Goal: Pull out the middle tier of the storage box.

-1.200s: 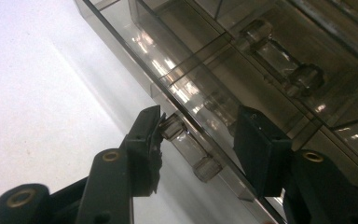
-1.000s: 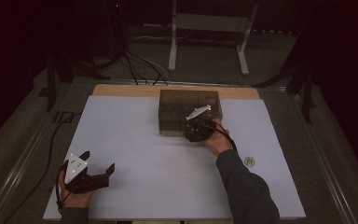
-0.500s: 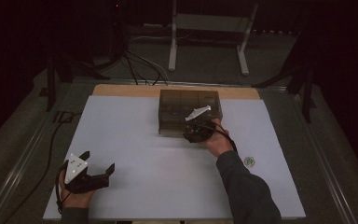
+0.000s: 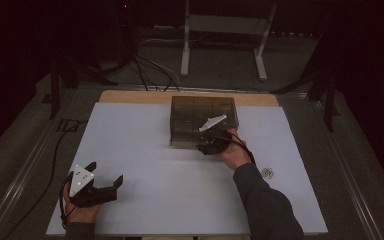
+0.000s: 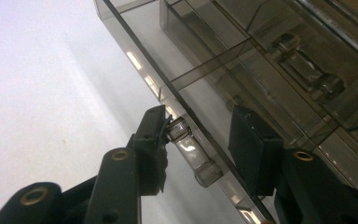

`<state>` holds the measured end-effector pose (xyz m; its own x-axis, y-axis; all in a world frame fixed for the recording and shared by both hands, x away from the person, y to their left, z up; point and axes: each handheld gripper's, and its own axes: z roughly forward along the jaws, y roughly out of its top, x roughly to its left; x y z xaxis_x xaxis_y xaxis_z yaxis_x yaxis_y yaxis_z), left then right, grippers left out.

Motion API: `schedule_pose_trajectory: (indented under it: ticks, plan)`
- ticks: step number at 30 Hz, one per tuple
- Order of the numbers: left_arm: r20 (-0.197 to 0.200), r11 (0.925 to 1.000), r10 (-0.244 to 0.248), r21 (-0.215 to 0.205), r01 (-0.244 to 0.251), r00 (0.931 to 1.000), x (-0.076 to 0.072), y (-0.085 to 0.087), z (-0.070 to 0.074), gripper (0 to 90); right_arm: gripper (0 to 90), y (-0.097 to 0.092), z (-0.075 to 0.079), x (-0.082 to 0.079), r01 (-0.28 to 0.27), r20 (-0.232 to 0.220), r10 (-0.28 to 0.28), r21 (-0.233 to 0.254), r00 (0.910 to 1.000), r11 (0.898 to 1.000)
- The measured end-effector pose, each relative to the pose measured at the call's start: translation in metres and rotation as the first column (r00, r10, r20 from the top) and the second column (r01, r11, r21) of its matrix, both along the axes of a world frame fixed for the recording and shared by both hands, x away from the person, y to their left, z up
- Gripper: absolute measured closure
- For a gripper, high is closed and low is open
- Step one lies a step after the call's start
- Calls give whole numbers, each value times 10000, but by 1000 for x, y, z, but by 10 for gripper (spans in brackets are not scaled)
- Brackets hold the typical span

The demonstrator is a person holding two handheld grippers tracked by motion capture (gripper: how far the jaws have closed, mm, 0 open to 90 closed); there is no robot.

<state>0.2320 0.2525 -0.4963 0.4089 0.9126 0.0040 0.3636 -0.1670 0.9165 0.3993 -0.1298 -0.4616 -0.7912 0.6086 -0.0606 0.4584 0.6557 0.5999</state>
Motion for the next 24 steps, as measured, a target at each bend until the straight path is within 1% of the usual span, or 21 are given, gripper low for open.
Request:
schedule_pose_trajectory:
  ticks: [15,24]
  plan:
    - [-18,10000,-18,8,18,10000,0,0,0,6,586,-3,-3,-8,-398,-71,397,-245,9992,9989]
    - [-14,10000,-17,20,17,10000,0,-1,0,6,592,-2,-5,-14,-427,-87,424,-314,9991,9986]
